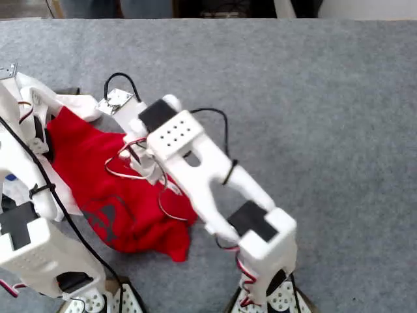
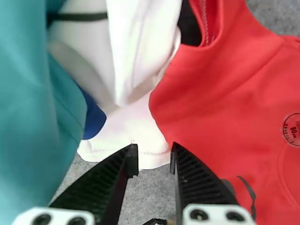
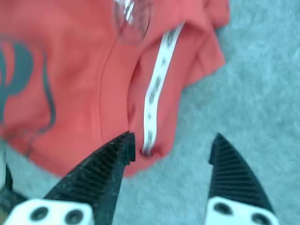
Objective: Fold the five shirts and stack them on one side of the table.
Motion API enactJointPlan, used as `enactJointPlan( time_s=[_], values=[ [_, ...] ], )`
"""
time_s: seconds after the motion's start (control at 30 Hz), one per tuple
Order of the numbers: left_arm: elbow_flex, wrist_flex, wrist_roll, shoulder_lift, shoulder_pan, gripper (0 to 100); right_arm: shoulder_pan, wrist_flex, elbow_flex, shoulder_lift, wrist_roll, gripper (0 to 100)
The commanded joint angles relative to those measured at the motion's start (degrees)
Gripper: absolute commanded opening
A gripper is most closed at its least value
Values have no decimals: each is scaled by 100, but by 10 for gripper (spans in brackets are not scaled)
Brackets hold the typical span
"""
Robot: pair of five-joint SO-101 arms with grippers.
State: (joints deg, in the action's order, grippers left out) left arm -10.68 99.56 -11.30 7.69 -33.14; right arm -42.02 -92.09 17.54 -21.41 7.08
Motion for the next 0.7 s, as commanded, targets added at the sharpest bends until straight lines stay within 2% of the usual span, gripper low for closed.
enactJointPlan(
  time_s=[0.0, 0.1, 0.2, 0.33, 0.47, 0.57, 0.67],
  values=[
    [180, -88, -9, -299, 31, 141, -105, 369, 374, -479, -105, 253],
    [259, -62, 0, -316, 57, 137, -70, 422, 541, -1156, -97, 141],
    [251, -62, 0, -316, 66, 137, 149, 369, 760, -1780, 448, 12],
    [277, -35, 0, -316, 57, 137, 677, -18, 1024, -2105, 747, 13],
    [224, 123, 0, -325, 110, 137, 1310, -554, 1297, -1745, 1029, 13],
    [286, 123, 35, -422, 365, 137, 1899, -862, 1165, -1262, 1380, 13],
    [277, 123, 404, -791, 910, 137, 2629, -879, 549, -655, 1899, 13]
  ],
)
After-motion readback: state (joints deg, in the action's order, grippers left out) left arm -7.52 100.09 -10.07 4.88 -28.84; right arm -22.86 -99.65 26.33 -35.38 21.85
